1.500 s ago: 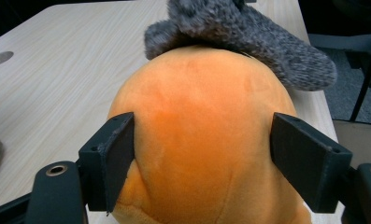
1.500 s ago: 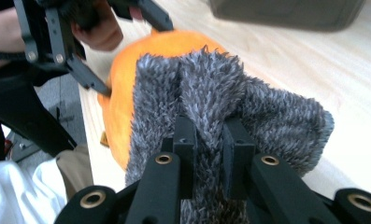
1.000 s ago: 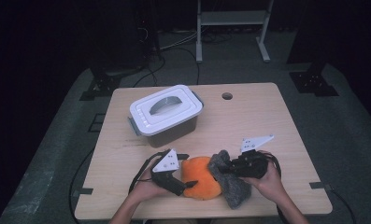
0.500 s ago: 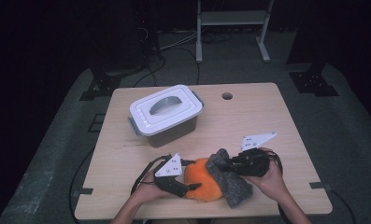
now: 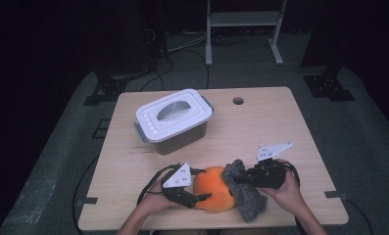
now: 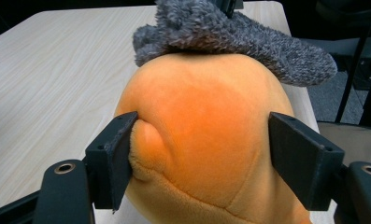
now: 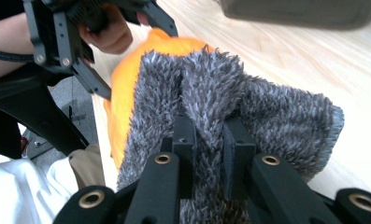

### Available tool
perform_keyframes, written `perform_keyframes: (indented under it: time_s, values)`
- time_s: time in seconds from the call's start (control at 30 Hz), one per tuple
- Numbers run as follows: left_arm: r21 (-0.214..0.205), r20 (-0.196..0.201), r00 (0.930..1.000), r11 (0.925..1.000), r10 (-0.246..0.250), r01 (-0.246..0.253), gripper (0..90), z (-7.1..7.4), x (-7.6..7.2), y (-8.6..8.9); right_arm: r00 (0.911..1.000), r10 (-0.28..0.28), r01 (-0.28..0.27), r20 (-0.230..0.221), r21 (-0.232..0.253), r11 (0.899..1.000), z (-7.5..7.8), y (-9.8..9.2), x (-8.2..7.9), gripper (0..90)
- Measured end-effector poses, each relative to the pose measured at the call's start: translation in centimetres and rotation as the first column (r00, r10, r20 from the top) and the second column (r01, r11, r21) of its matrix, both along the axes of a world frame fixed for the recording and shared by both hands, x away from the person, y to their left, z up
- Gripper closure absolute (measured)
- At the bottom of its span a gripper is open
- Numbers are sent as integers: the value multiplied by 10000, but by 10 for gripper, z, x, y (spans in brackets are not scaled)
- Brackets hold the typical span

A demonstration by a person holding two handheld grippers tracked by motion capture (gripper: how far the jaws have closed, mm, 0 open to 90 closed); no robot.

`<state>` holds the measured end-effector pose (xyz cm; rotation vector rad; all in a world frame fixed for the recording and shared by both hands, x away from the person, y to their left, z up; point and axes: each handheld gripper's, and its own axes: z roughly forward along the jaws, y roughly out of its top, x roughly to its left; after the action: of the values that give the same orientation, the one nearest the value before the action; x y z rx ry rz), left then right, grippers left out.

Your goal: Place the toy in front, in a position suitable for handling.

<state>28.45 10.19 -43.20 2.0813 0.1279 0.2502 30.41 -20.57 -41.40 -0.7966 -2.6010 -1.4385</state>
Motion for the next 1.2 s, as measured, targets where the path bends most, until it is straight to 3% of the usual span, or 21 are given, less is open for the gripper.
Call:
perform_keyframes:
  time_s: [0.13, 0.27, 0.4, 0.5, 0.6, 0.7, 1.0, 1.2]
  values:
    - [-27, 0, 10000, 10000, -74, 74, 263, 0, -1, 0, 10000, -25, 24, -72, -128, 9999, -1, -6, -1, 775]
    - [-38, 164, 9998, 10000, -86, 86, 263, 2, -3, -4, 9997, 84, -87, 236, 99, 9999, 13, -6, -5, 776]
    - [-22, 380, 9990, 9998, -216, 217, 262, 4, -6, -9, 9967, 392, -409, 716, 234, 9989, 32, 7, -6, 777]
    - [-45, 501, 9984, 9996, -275, 278, 262, 4, -10, -12, 9946, 599, -607, 848, 62, 9981, 38, 18, -4, 776]
    - [11, 582, 9978, 9994, -332, 332, 262, 4, -10, -12, 9945, 781, -759, 691, -337, 9965, 32, 31, 2, 776]
    - [76, 559, 9980, 9996, -292, 288, 260, 3, -10, -11, 9956, 820, -804, 455, -352, 9961, 25, 35, 6, 778]
    - [-10, 474, 9987, 9998, -210, 211, 259, 3, -9, -10, 9992, 393, -391, 62, -195, 9990, 12, 10, 5, 778]
    - [-27, 515, 9985, 9998, -195, 197, 254, 3, -9, -12, 10000, 71, -72, -32, -366, 9993, 9, -4, 0, 778]
